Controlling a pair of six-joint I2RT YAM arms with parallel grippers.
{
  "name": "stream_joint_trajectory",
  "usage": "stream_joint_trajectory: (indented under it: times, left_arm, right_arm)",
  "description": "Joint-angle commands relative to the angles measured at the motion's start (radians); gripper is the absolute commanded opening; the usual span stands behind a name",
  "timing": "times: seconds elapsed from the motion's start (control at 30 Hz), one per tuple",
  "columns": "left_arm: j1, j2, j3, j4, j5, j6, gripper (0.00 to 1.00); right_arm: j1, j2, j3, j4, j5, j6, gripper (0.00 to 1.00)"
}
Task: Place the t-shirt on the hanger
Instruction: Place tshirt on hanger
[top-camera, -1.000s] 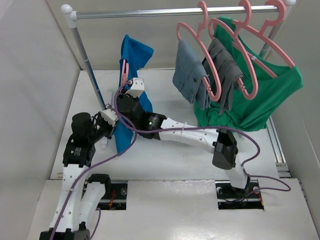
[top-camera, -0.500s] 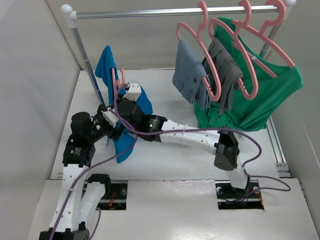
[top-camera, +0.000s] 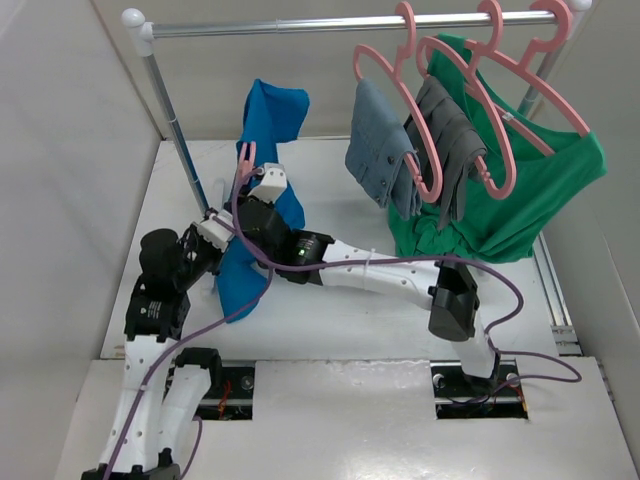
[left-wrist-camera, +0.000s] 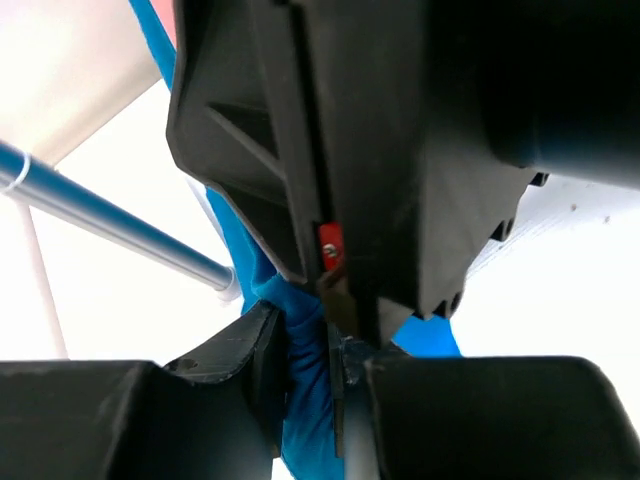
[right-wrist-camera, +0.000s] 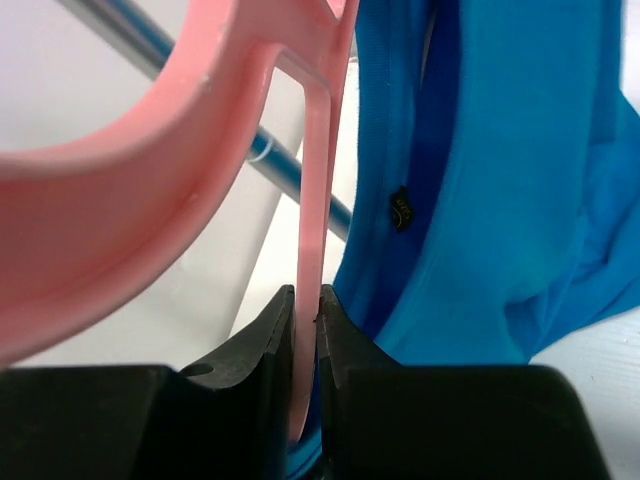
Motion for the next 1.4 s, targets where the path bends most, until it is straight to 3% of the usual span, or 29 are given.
stream_joint_trajectory:
  times: [0.0,0.17,0.2,0.23,0.47,0.6,0.87,0.93,1.07,1.37]
  left_arm:
    - [-0.007,-0.04,0.027,0.028,0.026,-0.056,0.0]
    - [-0.007,-0.066,0.046,0.028,0.046,-0.177,0.0]
    - [-0.007,-0.066,0.046,0.038,0.046,-0.2,0.0]
    - [-0.007,-0.075,0.055,0.048,0.046,-0.223,0.0]
    - [-0.007,-0.046,0.087,0.058,0.066,-0.345,0.0]
    - [-0.007,-0.015,0.113,0.045,0.048,-0.375,0.0]
    - [-0.007,-0.024,0.118,0.054,-0.012,-0.394,0.0]
    - [-0.007,-0.025,0.118,0.063,-0.024,-0.394,0.0]
    - [-0.007,-0.034,0.129,0.063,-0.034,-0.383,0.0]
    - [-0.007,-0.063,0.259,0.098,-0.132,-0.316,0.0]
  right_arm:
    - [0.005,-0.076,0.001,0.021,-0.073,-0.131,0.02]
    - [-0.038,-0.119,-0.085,0.03,-0.128,-0.16,0.22]
    - [-0.038,-0.134,-0.097,0.042,-0.148,-0.16,0.29]
    - [-0.05,-0.145,-0.117,0.042,-0.16,-0.179,0.42]
    - [-0.082,-0.177,-0.135,0.054,-0.248,-0.291,0.75]
    - [-0.092,-0.209,-0.155,0.054,-0.266,-0.381,0.81]
    - [-0.092,-0.286,-0.168,0.054,-0.263,-0.567,0.84]
    - [-0.102,-0.314,-0.2,0.054,-0.239,-0.576,0.93]
    - [-0.121,-0.337,-0.212,0.009,-0.216,-0.576,0.97]
    - [-0.121,-0.433,-0.316,-0.01,-0.216,-0.618,0.99]
